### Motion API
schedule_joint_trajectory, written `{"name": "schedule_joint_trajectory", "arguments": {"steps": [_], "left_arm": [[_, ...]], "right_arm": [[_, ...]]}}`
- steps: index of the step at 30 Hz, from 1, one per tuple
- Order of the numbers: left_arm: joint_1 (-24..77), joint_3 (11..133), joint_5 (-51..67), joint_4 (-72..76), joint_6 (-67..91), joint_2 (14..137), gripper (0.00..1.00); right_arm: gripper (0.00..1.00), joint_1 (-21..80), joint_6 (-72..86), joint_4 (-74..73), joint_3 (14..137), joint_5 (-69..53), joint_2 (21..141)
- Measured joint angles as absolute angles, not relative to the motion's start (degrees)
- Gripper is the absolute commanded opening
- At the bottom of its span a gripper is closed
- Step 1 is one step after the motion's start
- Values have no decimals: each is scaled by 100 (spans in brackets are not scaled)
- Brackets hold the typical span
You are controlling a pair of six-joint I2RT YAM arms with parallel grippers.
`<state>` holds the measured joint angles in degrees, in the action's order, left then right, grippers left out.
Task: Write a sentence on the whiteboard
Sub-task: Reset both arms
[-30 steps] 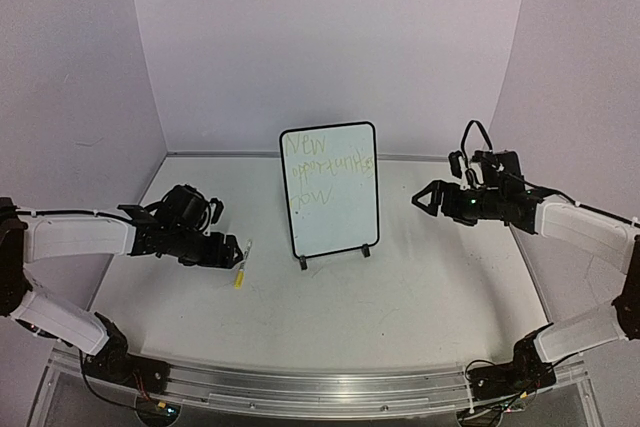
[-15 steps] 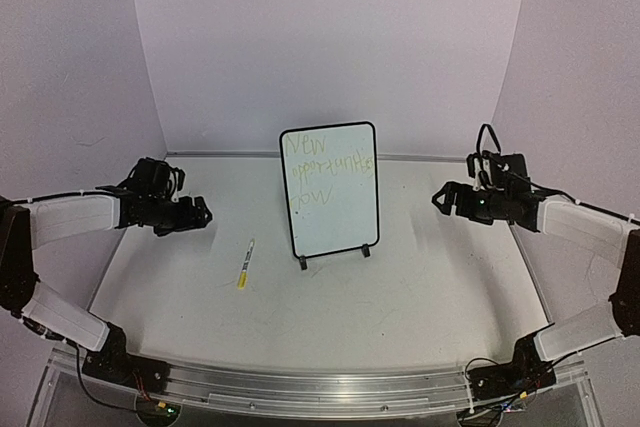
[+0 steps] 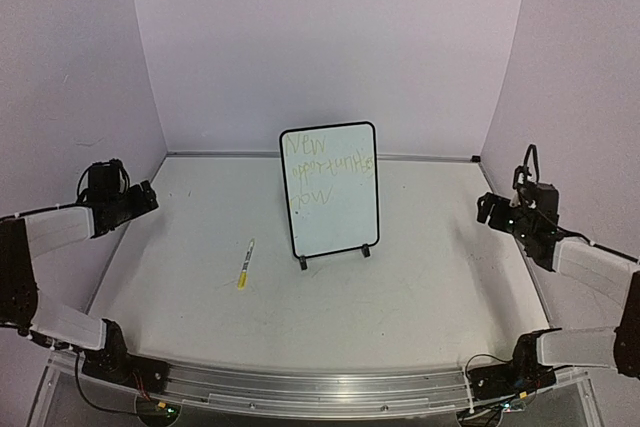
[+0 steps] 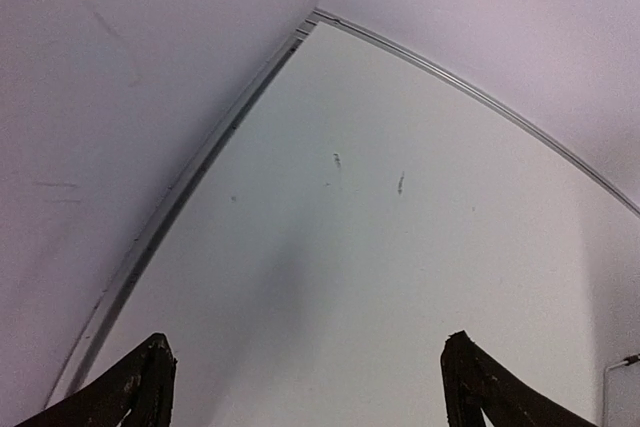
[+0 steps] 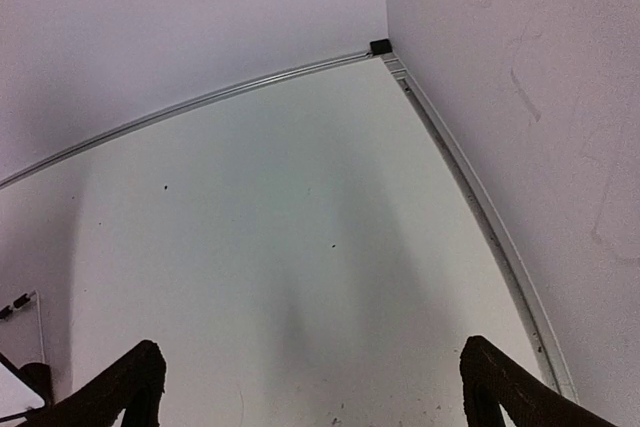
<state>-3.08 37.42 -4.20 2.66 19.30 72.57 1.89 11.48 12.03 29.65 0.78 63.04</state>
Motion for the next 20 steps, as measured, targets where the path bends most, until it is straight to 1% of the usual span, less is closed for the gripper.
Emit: {"name": "schedule_joint_trajectory", "arguments": {"steps": [4,9,14,20], "left_arm": [[-307,2978,-1160,846,1733,6669,92],[-307,2309,-1655,1412,1517,6466,92],[-307,2007,-1808,1736,1371,6423,93],[-305,2001,-1738,2005,1332,6426,93]], "right_arm": [[98,187,989,1993,2437,566,6195],[98,164,896,2681,1948,1010,6406],[98,163,853,3163,1570,1237,6545],[98,163,790,3551,1553,1299,6543]]}}
